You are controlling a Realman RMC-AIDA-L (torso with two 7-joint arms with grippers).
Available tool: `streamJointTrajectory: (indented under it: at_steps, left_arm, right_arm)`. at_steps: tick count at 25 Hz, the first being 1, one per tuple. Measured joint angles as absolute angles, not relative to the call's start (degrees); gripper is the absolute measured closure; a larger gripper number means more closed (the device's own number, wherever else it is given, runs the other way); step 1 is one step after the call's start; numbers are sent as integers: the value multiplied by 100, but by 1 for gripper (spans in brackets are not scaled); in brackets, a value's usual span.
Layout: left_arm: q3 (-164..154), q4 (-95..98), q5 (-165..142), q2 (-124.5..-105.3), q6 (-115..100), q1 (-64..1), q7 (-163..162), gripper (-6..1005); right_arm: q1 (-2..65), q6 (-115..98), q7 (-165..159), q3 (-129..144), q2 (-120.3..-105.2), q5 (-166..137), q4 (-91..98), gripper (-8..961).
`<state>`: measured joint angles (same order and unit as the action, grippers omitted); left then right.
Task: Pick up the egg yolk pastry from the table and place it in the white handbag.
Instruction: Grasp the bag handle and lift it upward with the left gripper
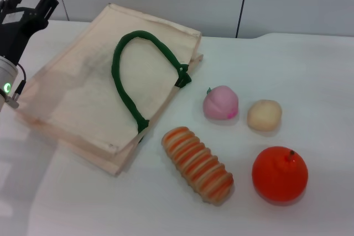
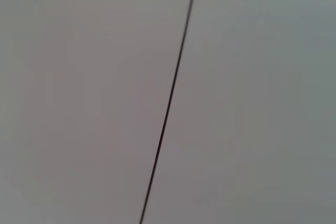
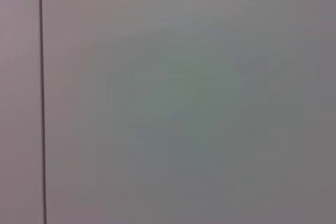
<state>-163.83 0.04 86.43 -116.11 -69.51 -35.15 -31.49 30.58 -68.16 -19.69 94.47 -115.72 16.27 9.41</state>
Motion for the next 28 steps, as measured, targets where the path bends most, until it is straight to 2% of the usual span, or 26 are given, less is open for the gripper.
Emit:
streamJointTrajectory:
  at_steps: [6, 18, 28]
  left_arm:
    - [-16390, -827, 7673, -11579, -6945, -3558, -5408, 151]
    - [-16394, -2969, 4787, -11608, -6669, -4220, -8941, 152]
    - [-16399, -4022, 3033, -11626, -6867, -4986, -9782, 152]
  right_arm:
    - [3098, -6812, -1969, 9448, -11566, 1611, 930, 71]
    - [3243, -6560, -1930, 9486, -11564, 1600, 939, 72]
    - [3260, -6676, -1947, 9458, -11552, 1600, 913, 73]
